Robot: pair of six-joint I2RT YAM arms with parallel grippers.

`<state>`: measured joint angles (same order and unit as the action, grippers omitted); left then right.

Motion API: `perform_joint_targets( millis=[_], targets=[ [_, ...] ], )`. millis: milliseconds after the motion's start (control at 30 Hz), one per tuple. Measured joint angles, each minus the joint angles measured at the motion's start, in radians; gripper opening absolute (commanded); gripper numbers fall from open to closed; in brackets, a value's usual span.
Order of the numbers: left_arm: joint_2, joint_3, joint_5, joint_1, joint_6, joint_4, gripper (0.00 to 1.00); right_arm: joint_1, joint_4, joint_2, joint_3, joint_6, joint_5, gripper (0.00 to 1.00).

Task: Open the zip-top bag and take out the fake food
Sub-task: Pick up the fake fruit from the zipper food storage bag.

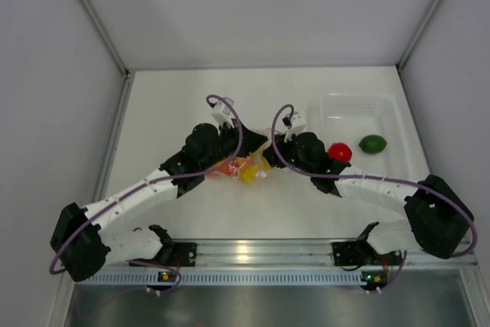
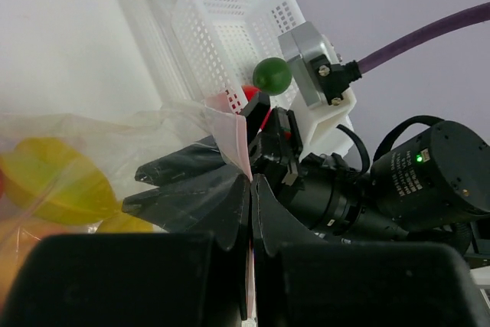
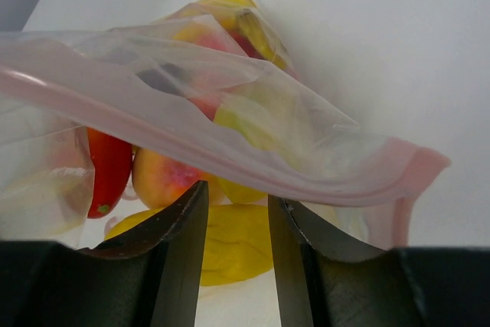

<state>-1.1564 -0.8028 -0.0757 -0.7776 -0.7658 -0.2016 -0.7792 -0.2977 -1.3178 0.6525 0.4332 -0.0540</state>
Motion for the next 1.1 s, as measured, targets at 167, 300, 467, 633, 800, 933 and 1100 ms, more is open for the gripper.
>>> perform_joint_targets(
  millis=[167,300,467,633,800,933,1100],
  targets=[
    [0.0,0.0,-0.005,0.0,-0.014,-0.003,0.0,-0.032,-0.029,-0.048,0.001,0.043,-0.056,0.41],
    [0.0,0.0,-0.01,0.0,-0.025,-0.014,0.0,-0.054,-0.031,-0.077,0.005,0.076,-0.104,0.43],
    [0.0,0.0,-0.015,0.0,-0.033,-0.016,0.0,-0.057,-0.051,-0.106,0.011,0.089,-0.127,0.49],
    [0.0,0.001,-0.023,0.0,-0.04,-0.019,0.0,-0.057,-0.092,-0.147,0.025,0.082,-0.146,0.5],
    [0.0,0.001,-0.04,0.001,-0.048,-0.027,0.0,-0.057,-0.153,-0.214,0.037,0.074,-0.156,0.5],
    [0.0,0.002,-0.042,0.005,-0.048,-0.027,0.0,-0.057,-0.191,-0.253,0.045,0.066,-0.157,0.55],
    [0.0,0.009,-0.048,0.005,-0.047,-0.027,0.0,-0.058,-0.235,-0.286,0.049,0.057,-0.148,0.62]
  ],
)
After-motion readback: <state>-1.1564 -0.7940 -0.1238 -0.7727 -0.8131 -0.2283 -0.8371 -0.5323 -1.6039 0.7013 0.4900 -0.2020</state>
